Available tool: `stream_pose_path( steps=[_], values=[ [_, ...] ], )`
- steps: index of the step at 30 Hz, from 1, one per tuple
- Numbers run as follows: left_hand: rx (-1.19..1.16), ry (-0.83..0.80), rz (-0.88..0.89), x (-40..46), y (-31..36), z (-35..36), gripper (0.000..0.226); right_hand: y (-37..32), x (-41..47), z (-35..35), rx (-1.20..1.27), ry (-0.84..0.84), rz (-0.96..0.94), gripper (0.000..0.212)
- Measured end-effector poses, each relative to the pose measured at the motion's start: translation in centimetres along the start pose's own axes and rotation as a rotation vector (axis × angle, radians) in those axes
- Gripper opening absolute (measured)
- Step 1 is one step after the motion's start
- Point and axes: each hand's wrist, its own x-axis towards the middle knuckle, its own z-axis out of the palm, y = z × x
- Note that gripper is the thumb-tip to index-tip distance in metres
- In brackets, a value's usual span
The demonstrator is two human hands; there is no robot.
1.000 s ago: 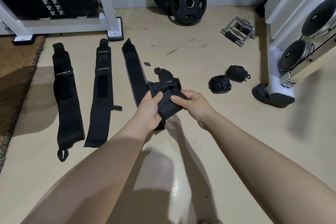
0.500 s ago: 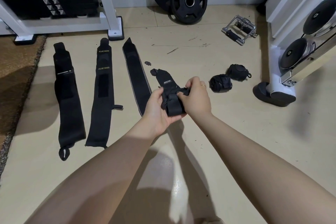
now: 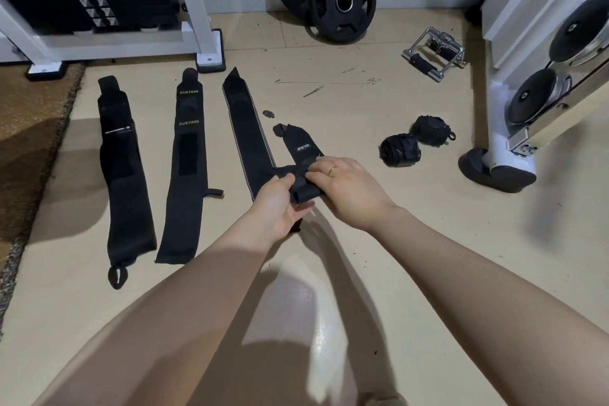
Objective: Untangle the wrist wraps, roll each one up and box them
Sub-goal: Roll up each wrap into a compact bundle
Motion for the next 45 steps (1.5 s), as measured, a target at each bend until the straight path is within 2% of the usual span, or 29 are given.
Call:
stream_pose_path(
  steps=[4, 9, 11, 13, 15, 17, 20, 25, 27, 29, 30, 32, 35, 39, 42, 45],
  values=[
    [0.224, -0.017, -0.02, -0.2, -0.5, -0.7, 0.03, -0.3, 0.6, -1.4, 0.325, -0.115, 0.183, 0.014],
    [0.174, -0.085, -0.001, -0.8, -0.4, -0.7, 0.033, 0.1, 0.7, -1.5, 0.609, -0.226, 0.318, 0.011],
    [0.105, -0.096, 0.01, -0.7, -0.1, -0.4, 0.036, 0.0, 0.7, -1.0, 0.701, -0.171, 0.381, 0.012],
    [0.059, -0.084, 0.015, -0.8, 0.2, -0.2, 0.038, -0.2, 0.9, -0.6, 0.786, -0.031, 0.471, 0.007],
    [0.006, -0.079, 0.008, -0.9, 0.3, -0.1, 0.038, -0.4, 1.2, -0.7, 0.872, 0.068, 0.549, 0.025],
    [-0.092, -0.082, -0.001, -1.0, 0.3, -0.1, 0.036, -0.4, 1.7, -0.9, 0.871, 0.102, 0.577, 0.031],
    [-0.194, -0.108, 0.004, -1.1, 0.8, -0.3, 0.029, -0.6, 2.3, -1.2, 0.762, 0.052, 0.609, 0.031],
    [-0.026, -0.108, 0.059, -0.9, 1.0, -0.3, 0.023, -1.0, 3.0, -2.3, 0.601, 0.054, 0.749, 0.038],
    [-0.05, -0.071, 0.092, -0.8, 1.4, 0.0, 0.018, -2.0, 3.0, -2.5, 0.477, 0.174, 0.625, 0.023],
    [-0.062, -0.047, 0.125, -0.9, 2.3, 0.3, 0.018, -3.0, 2.7, -2.2, 0.25, 0.336, 0.38, 0.007],
    [-0.067, -0.038, 0.138, -1.0, 2.9, 0.5, 0.02, -3.2, 2.5, -2.2, 0.179, 0.377, 0.298, 0.018],
    [-0.105, -0.015, 0.14, -1.4, 4.3, 0.6, 0.023, -2.9, 2.3, -2.5, 0.171, 0.299, 0.2, 0.034],
    [-0.175, -0.029, 0.114, -2.2, 6.3, 1.1, 0.034, -1.6, 2.7, -3.6, 0.087, 0.247, 0.062, 0.037],
    [-0.16, -0.056, 0.135, -3.6, 7.9, 2.7, 0.033, -0.8, 4.4, -6.6, 0.059, 0.293, 0.042, 0.021],
    [-0.16, -0.073, 0.152, -4.1, 8.3, 3.0, 0.027, -0.9, 4.8, -8.4, 0.13, 0.185, 0.074, 0.019],
    [-0.216, -0.118, 0.162, -4.7, 8.2, 2.7, 0.027, -1.4, 4.7, -9.6, 0.31, 0.09, 0.109, 0.023]
  ],
)
